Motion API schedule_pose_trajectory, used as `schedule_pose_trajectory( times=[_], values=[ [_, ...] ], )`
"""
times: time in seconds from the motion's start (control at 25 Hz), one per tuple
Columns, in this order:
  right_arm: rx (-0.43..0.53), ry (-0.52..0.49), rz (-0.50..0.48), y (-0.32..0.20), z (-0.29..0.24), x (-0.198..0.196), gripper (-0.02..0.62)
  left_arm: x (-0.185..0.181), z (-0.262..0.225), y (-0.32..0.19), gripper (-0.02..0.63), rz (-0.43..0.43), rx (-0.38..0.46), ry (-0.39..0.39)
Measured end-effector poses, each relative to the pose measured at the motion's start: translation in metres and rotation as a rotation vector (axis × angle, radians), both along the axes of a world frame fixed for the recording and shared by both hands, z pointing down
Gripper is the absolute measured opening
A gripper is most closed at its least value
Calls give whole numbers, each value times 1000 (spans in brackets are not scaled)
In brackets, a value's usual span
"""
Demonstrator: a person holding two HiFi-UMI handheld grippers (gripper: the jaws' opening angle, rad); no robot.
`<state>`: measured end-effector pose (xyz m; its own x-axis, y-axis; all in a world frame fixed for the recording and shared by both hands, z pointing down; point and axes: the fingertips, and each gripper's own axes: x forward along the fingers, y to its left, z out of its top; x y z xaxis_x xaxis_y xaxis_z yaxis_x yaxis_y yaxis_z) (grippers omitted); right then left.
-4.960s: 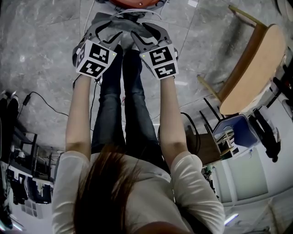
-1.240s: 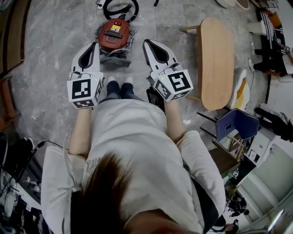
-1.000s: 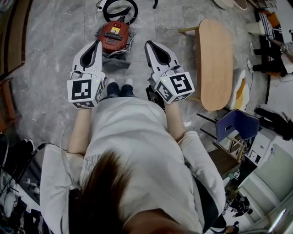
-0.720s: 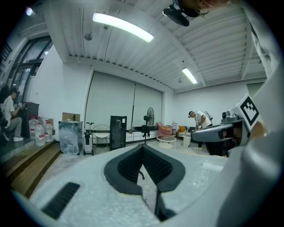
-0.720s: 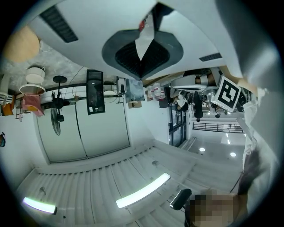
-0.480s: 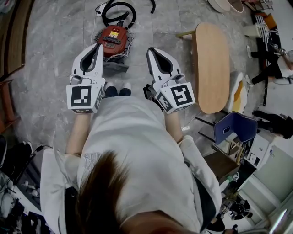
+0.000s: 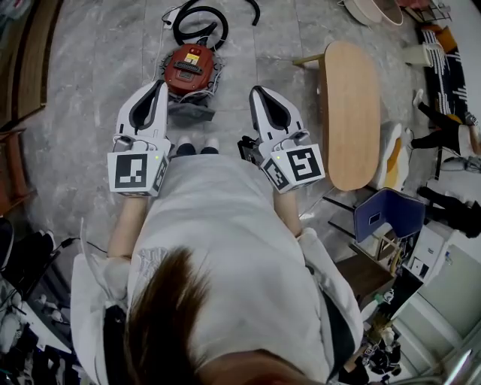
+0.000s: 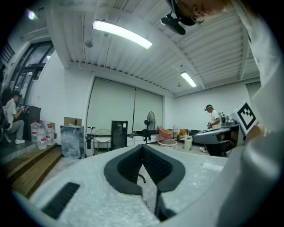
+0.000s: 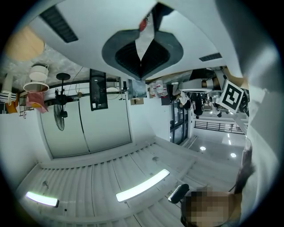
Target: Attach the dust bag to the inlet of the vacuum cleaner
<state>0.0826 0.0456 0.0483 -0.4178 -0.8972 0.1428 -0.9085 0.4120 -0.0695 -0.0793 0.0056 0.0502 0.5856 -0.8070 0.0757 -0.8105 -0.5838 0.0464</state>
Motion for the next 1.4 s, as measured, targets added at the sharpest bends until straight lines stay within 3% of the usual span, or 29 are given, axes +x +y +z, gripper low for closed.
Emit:
schedule_pose_trajectory(
  times=[0.8,1.4],
  values=[
    [-27,59,12,-18,16,4,2,18,11,-13,17,25,0,-12],
    [-58,43,8,-16,22,-2,2,16,20,-6,17,37,-31,-22]
  ],
)
